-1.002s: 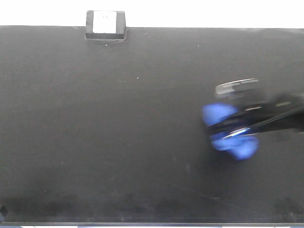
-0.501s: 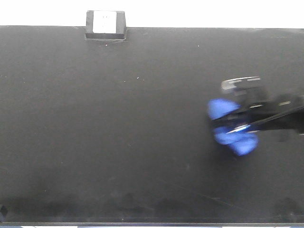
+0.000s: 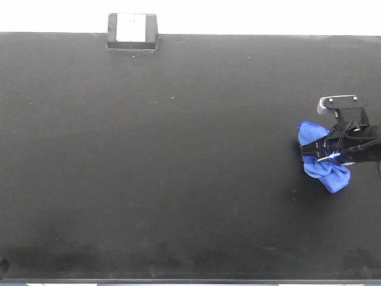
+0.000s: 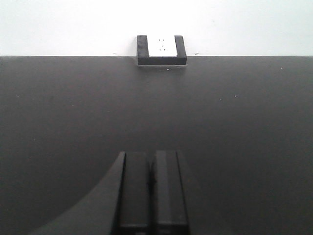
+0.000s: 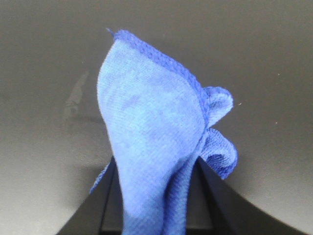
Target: Wipe right workspace with blue cloth
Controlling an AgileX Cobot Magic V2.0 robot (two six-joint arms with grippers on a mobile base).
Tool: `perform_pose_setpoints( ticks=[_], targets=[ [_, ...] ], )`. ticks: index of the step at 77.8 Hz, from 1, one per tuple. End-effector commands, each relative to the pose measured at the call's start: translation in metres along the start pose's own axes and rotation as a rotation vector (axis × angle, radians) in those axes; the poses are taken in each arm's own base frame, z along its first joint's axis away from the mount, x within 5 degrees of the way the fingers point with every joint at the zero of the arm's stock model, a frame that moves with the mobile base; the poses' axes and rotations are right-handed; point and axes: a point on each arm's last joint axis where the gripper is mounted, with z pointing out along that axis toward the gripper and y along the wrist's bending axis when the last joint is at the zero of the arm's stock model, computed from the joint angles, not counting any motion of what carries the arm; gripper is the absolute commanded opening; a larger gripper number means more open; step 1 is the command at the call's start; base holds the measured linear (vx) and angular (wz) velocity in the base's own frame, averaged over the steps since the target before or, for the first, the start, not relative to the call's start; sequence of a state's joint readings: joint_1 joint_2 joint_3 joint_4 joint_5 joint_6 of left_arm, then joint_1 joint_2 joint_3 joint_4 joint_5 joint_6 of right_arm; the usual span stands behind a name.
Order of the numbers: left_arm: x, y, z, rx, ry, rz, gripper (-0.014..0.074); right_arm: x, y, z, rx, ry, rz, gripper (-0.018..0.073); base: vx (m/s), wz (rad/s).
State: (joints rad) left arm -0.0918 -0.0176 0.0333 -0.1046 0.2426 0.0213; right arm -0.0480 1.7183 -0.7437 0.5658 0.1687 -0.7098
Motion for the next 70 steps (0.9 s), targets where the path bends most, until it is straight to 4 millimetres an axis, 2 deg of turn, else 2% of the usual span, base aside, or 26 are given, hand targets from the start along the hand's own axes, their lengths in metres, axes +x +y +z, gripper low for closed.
perform_pose_setpoints(
  ticks=[1,4,12,13,15,28,39,50,54,63,70],
  targets=[
    [-0.016,-0.001,-0.003,0.0,-0.115,-0.004,-0.0006,-0.011,-0.002,-0.011,0.012,-0.059,0.014,0.0361,0.0,0.0],
    [-0.016,-0.001,-0.003,0.0,-0.115,-0.004,-0.0006,-0.012,-0.002,-0.012,0.012,-0.066,0.025,0.0432,0.0,0.0],
    [-0.016,-0.001,-0.003,0.0,-0.115,-0.004,-0.0006,-0.016,-0.002,-0.02,0.015,-0.097,0.033,0.0548,0.0,0.0],
    [-0.016,-0.001,-0.003,0.0,-0.115,-0.004,-0.0006,-0.019,-0.002,-0.028,0.019,-0.125,0.023,0.0592,0.0,0.0],
    [-0.016,-0.001,-0.003,0.0,-0.115,-0.004,-0.0006,-0.021,-0.002,-0.033,0.023,-0.143,0.019,0.0606,0.0,0.0],
    [-0.016,-0.001,-0.003,0.0,-0.115,-0.004,-0.0006,-0.034,0.0,-0.073,0.046,-0.278,-0.008,0.0608,0.0,0.0],
    [-0.016,-0.001,-0.003,0.0,-0.115,-0.004,-0.0006,-0.041,0.004,-0.123,0.056,-0.427,-0.023,0.0568,0.0,0.0],
    [-0.016,-0.001,-0.003,0.0,-0.115,-0.004,-0.0006,-0.036,0.014,-0.179,0.038,-0.57,-0.044,0.0491,0.0,0.0],
    [-0.016,-0.001,-0.003,0.0,-0.115,-0.004,-0.0006,-0.031,0.019,-0.2,0.017,-0.62,-0.03,0.0431,0.0,0.0],
    [-0.016,-0.001,-0.003,0.0,-0.115,-0.004,-0.0006,-0.015,0.029,-0.24,-0.029,-0.714,-0.014,0.0223,0.0,0.0],
    [-0.016,-0.001,-0.003,0.0,-0.115,-0.004,-0.0006,-0.004,0.035,-0.26,-0.048,-0.759,-0.026,0.0043,0.0,0.0]
  ],
)
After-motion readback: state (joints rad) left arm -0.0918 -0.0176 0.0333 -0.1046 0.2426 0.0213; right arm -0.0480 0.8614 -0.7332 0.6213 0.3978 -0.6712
